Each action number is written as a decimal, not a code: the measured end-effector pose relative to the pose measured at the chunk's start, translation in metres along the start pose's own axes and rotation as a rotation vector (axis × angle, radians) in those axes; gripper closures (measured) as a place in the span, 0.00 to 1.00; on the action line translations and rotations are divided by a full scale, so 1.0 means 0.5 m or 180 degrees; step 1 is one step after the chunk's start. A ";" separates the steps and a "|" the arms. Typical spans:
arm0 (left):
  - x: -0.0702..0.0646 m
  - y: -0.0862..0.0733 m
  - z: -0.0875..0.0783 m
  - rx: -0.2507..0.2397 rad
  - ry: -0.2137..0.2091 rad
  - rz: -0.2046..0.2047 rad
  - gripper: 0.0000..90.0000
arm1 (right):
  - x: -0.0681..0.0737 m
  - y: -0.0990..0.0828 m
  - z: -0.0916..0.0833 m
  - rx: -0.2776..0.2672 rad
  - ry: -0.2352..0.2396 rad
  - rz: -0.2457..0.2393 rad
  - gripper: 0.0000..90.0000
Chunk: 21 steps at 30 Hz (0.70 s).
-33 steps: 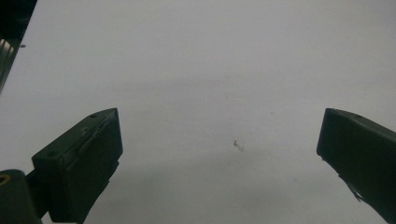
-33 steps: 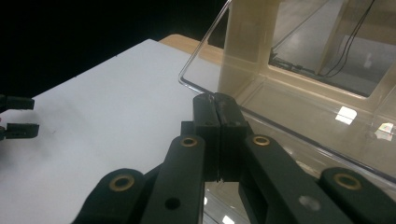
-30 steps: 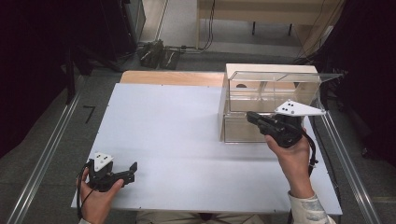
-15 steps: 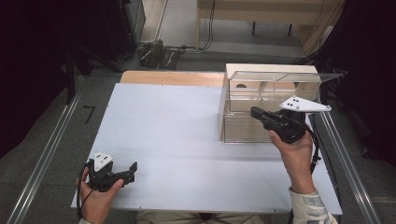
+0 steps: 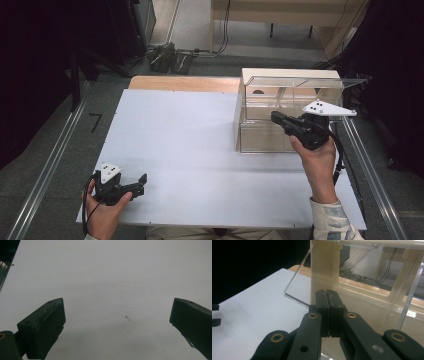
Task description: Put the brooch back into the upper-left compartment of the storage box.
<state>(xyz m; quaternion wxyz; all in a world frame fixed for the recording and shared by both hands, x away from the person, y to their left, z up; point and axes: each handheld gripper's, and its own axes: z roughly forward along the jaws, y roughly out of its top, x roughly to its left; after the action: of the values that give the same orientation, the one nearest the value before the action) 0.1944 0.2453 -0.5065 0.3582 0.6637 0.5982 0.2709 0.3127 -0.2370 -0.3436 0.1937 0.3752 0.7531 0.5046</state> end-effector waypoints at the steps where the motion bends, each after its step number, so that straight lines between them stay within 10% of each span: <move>1: 0.000 0.000 0.000 0.0002 -0.0001 0.0000 0.01 | 0.000 0.000 0.000 0.0000 0.0000 0.0000 0.96; 21: 0.002 0.000 -0.002 -0.0007 0.0014 -0.0009 0.01 | 0.000 0.001 0.000 -0.0052 -0.0043 0.0071 0.64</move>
<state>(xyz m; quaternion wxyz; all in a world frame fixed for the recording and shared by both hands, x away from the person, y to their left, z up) 0.1938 0.2465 -0.5058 0.3580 0.6618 0.5997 0.2725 0.3128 -0.2370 -0.3431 0.1962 0.3854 0.7434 0.5103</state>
